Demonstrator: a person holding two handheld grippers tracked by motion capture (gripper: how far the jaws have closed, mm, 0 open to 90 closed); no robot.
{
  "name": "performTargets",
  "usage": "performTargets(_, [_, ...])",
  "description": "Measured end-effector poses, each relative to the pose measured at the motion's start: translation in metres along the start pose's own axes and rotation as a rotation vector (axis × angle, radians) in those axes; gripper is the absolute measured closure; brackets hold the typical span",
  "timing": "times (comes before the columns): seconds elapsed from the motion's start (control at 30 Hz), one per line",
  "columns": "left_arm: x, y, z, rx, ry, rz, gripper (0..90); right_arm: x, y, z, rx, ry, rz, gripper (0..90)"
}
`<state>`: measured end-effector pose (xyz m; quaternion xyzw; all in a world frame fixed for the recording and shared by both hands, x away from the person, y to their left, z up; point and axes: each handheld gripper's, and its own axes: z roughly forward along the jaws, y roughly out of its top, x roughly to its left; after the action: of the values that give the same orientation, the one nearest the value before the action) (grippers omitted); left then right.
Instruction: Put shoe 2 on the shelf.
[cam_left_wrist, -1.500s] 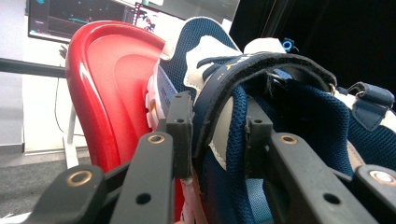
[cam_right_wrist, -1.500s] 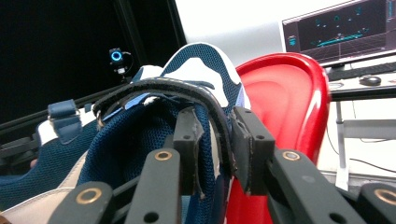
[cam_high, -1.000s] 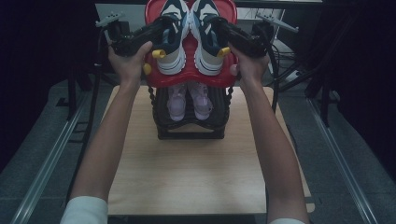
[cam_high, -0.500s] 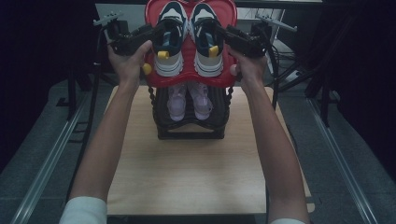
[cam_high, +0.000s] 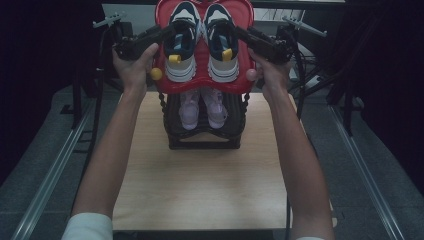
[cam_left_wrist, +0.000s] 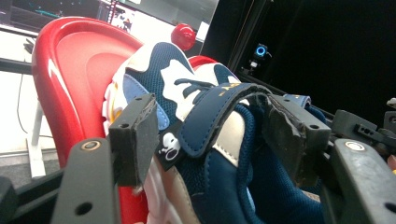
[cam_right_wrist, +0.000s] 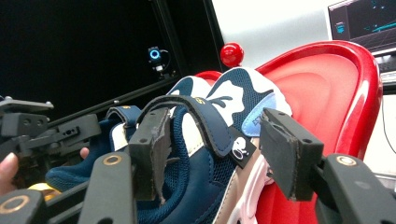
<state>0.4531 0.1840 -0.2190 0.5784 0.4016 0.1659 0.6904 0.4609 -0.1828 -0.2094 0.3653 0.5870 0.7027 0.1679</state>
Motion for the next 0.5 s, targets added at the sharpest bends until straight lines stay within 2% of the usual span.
performTargets(0.3, [0.005,0.001,-0.008,-0.017,-0.002,-0.026,37.0,-0.003,0.001,-0.011,-0.023,0.036,0.008,44.3])
performTargets(0.5, [0.001,0.002,-0.015,-0.026,-0.003,-0.021,37.2,-0.005,0.001,-0.022,-0.028,0.047,0.013,44.4])
